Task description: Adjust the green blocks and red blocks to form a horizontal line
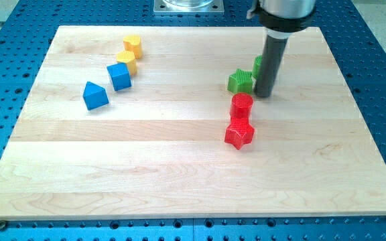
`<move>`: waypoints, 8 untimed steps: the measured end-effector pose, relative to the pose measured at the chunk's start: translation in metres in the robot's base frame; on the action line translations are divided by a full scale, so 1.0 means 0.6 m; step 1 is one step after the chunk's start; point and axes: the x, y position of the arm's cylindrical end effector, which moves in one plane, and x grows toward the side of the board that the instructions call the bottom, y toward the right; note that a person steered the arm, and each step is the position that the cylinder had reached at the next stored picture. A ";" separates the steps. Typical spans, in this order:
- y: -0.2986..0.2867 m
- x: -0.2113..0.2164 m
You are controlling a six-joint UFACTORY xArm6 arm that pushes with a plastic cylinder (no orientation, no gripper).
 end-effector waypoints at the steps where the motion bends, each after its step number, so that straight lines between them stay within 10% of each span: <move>1: 0.038 -0.032; 5: -0.049 -0.115; 8: 0.258 -0.127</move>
